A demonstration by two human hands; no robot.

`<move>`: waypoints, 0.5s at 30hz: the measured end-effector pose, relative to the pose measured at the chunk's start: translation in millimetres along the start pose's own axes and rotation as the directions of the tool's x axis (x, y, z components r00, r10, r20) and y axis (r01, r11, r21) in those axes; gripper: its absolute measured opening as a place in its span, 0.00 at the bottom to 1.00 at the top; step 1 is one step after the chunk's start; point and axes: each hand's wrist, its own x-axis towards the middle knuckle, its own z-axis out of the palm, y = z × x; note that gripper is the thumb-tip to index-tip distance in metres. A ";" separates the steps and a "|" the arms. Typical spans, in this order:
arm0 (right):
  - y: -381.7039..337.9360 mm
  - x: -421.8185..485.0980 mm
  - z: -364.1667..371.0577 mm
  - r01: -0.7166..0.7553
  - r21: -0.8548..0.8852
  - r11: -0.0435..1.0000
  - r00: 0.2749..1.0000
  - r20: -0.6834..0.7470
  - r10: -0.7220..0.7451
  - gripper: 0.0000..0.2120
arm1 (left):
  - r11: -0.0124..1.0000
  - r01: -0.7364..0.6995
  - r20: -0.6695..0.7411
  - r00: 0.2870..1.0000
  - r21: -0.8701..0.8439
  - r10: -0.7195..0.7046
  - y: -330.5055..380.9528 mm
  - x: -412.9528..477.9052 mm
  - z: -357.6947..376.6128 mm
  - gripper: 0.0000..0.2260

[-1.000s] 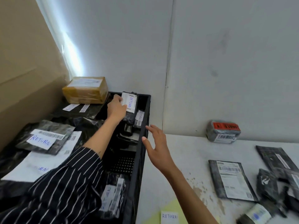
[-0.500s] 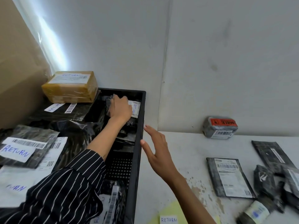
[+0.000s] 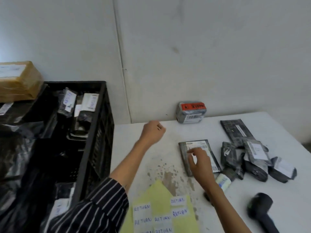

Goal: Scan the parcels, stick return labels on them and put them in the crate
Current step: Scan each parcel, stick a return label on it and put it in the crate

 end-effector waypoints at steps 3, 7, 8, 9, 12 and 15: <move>44.7 4.8 -10.3 -0.147 -0.291 0.945 0.980 0.086 0.179 0.12 | 0.992 0.128 0.151 0.980 0.009 -0.128 -24.4 -9.5 64.1 0.08; 76.9 20.8 -16.5 -0.181 -0.581 0.793 0.909 0.210 0.361 0.20 | 0.965 0.263 0.291 0.921 0.020 -0.257 -48.9 -23.5 127.2 0.11; 83.8 24.7 -15.4 -0.195 -0.591 0.783 0.892 0.225 0.393 0.21 | 0.954 0.301 0.333 0.897 0.022 -0.291 -50.5 -25.7 138.8 0.15; 90.2 28.4 -13.7 -0.211 -0.598 0.773 0.876 0.236 0.422 0.23 | 0.946 0.325 0.363 0.879 0.020 -0.310 -52.3 -26.6 150.4 0.16; 101.9 36.5 -5.6 -0.238 -0.613 0.754 0.838 0.263 0.478 0.27 | 0.928 0.374 0.374 0.860 0.005 -0.348 -50.3 -24.9 175.8 0.18; 105.2 38.3 0.4 -0.243 -0.622 0.744 0.853 0.229 0.470 0.25 | 0.889 0.454 0.322 0.852 -0.059 -0.413 -49.6 -18.4 192.5 0.25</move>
